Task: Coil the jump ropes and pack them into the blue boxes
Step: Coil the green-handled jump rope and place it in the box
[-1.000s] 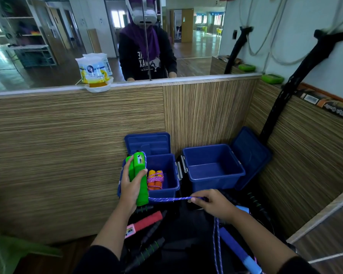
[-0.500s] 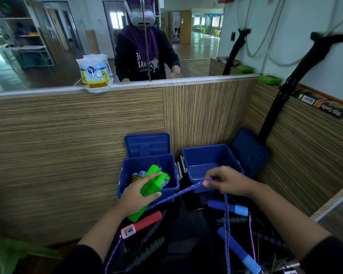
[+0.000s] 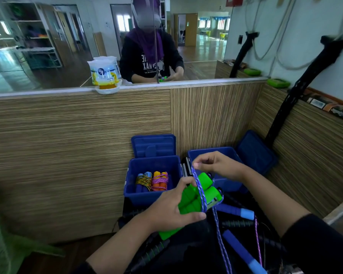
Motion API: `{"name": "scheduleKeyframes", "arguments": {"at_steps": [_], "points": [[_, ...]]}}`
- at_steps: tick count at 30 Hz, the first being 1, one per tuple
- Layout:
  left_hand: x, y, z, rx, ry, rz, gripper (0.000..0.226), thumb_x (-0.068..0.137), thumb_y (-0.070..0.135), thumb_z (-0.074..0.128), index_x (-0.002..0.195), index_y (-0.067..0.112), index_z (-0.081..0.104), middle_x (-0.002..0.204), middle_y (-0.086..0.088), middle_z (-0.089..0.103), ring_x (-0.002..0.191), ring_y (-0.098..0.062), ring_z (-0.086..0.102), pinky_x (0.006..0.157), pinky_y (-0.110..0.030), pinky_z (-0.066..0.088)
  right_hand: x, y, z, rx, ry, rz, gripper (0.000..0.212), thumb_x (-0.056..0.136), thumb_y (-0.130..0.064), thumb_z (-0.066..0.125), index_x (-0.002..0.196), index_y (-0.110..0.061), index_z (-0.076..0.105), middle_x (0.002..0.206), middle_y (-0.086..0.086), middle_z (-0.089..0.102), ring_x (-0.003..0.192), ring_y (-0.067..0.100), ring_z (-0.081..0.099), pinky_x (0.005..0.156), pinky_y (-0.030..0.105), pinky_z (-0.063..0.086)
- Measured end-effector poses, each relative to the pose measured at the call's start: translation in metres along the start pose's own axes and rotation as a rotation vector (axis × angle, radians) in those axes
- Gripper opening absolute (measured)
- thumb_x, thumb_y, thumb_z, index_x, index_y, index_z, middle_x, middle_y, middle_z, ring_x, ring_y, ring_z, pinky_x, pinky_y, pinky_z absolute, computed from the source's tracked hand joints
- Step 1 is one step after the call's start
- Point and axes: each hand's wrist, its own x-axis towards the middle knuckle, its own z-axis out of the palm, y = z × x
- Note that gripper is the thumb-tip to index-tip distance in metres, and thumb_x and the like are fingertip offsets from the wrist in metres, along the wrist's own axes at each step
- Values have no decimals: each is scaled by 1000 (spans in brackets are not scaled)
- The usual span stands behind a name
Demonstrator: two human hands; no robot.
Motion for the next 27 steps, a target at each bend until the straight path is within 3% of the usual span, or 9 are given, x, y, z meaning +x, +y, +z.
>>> {"name": "scheduleKeyframes", "arguments": {"at_steps": [3,6,8,11,15,17,20,23,27], "points": [[0,14,-1,-30,7,58,67,75,62,70,122,47,25,124,3,57,116,-18,57,98,-46,45,3,8,7,147,-137,60,21,90,4,53,81,-7,68,64,-8,67,57,-1,60,57,12,47],[5,20,-11,-78,71,89,70,75,54,73,126,49,26,123,2,58,113,-18,59,99,-42,47,0,23,26,300,-145,250,43,86,8,52,50,-7,68,55,-1,65,48,5,60,54,17,49],[10,10,-22,-115,192,77,70,74,53,75,127,45,29,111,-1,64,101,-20,64,90,-44,51,-3,35,40,412,-169,221,10,81,-14,69,72,-12,66,64,2,54,56,14,48,63,27,42],[14,-21,-38,-116,401,-26,64,71,52,76,120,50,34,100,3,66,86,-11,67,83,-42,54,-9,45,53,381,-108,247,21,89,-31,61,96,-13,67,62,0,36,54,13,32,57,24,35],[17,-72,-52,-21,548,-205,57,64,65,73,107,59,36,103,6,61,92,-12,63,88,-42,51,-21,45,63,179,-82,239,30,94,-24,53,111,-3,66,56,-2,42,48,10,39,53,23,41],[14,-91,-53,-3,509,-276,56,61,74,68,105,52,41,108,5,61,95,-14,63,88,-42,51,-24,42,62,29,-93,205,25,96,-16,53,108,1,65,57,-2,46,48,9,43,54,22,44],[5,-94,-42,34,318,-304,64,55,80,66,104,44,44,116,18,60,101,-5,61,87,-26,45,-25,26,51,-173,-42,125,18,94,-19,55,97,-9,70,58,-11,54,53,-1,48,57,16,41],[-2,-74,-20,46,103,-211,66,56,82,64,109,48,43,128,34,45,120,11,45,98,-15,33,-18,16,34,-276,39,11,12,92,-17,59,92,-13,70,79,-10,66,75,-2,58,74,23,47],[-5,-43,-4,47,-56,-122,58,69,67,72,115,51,42,132,32,46,124,12,41,107,-22,34,-11,8,17,-324,-59,-79,9,88,-17,65,93,-12,70,88,-8,61,84,3,58,80,21,46]]}}
